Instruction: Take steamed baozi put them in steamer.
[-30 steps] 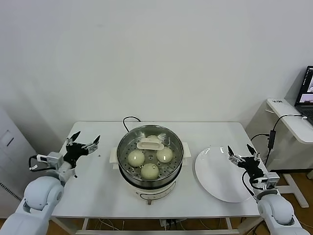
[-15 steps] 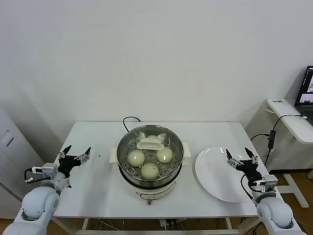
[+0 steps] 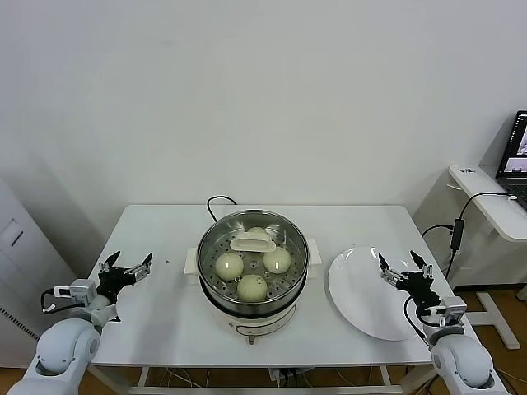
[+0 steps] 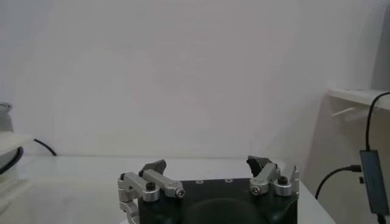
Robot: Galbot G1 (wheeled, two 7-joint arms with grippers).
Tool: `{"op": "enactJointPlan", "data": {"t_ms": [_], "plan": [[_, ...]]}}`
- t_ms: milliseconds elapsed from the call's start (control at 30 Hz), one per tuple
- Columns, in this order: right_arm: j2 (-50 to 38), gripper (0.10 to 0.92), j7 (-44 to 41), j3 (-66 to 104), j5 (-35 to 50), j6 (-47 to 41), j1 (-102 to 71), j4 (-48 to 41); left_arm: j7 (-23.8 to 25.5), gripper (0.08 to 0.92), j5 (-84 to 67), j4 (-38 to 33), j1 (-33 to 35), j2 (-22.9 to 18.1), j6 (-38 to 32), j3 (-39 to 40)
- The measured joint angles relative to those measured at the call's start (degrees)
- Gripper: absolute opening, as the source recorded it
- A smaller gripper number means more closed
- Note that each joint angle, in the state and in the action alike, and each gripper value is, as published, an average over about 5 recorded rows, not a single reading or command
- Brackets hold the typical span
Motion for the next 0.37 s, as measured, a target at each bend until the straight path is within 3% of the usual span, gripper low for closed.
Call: {"op": "enactJointPlan", "data": {"t_ms": [367], "plan": [[0.4,0.823,0.0,0.1,-0.1,0.1,-0.2,0.1,0.1,0.823,-0.3,-0.3,0.4,-0.4,0.3,-0.1]]}}
